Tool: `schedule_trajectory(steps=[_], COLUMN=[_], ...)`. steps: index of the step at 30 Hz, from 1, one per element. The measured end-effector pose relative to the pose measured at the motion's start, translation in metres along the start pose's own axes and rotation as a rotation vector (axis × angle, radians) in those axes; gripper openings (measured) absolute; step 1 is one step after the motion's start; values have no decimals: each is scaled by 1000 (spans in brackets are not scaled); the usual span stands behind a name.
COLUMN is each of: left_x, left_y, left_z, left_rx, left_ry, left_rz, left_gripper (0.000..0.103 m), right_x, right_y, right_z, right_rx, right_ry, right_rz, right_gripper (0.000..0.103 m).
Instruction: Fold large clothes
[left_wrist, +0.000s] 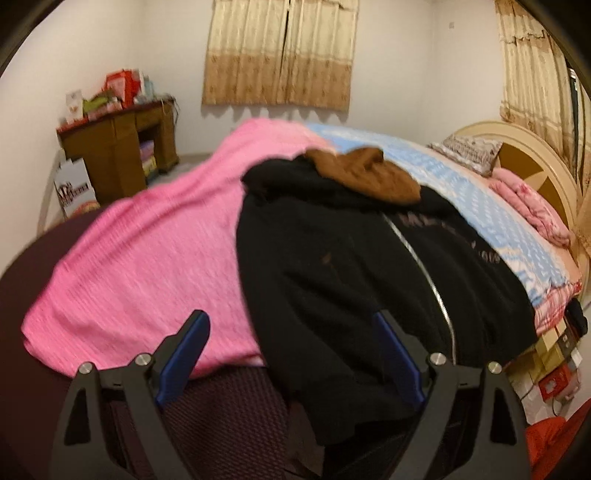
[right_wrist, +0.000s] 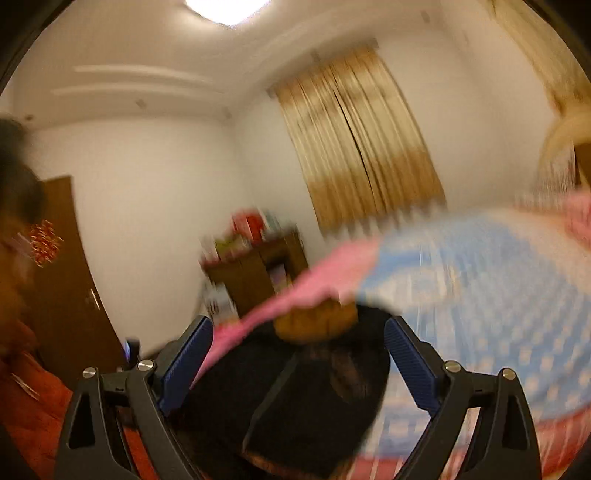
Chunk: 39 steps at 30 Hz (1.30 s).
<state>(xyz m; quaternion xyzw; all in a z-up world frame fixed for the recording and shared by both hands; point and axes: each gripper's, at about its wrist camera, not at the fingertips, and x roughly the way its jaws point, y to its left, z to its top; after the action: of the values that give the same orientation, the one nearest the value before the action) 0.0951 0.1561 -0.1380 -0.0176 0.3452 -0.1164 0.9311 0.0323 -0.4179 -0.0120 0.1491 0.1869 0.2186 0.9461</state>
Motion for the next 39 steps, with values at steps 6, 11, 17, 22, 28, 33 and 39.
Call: schedule_trajectory(steps=[6, 11, 17, 22, 28, 33, 39], left_x=[17, 26, 26, 21, 18, 22, 1], left_y=[3, 7, -5, -9, -7, -6, -12], left_z=[-24, -34, -39, -38, -37, -35, 11], left_rx=[-29, -53, 22, 36, -6, -53, -65], left_ry=[51, 63, 61, 55, 86, 126, 62], left_rz=[-18, -50, -42, -99, -148, -181, -263], left_gripper=[91, 91, 91, 73, 42, 26, 24], right_x=[95, 112, 132, 160, 174, 173, 160], right_y=[-31, -48, -44, -55, -57, -53, -40], right_z=[-77, -122, -149, -167, -177, -173, -113], right_rx=[60, 109, 70, 172, 217, 255, 300], right_ry=[256, 366, 490, 560, 600, 642, 517], right_rz=[-97, -177, -189, -79, -19, 45, 224], right_gripper=[69, 69, 69, 68, 20, 11, 10])
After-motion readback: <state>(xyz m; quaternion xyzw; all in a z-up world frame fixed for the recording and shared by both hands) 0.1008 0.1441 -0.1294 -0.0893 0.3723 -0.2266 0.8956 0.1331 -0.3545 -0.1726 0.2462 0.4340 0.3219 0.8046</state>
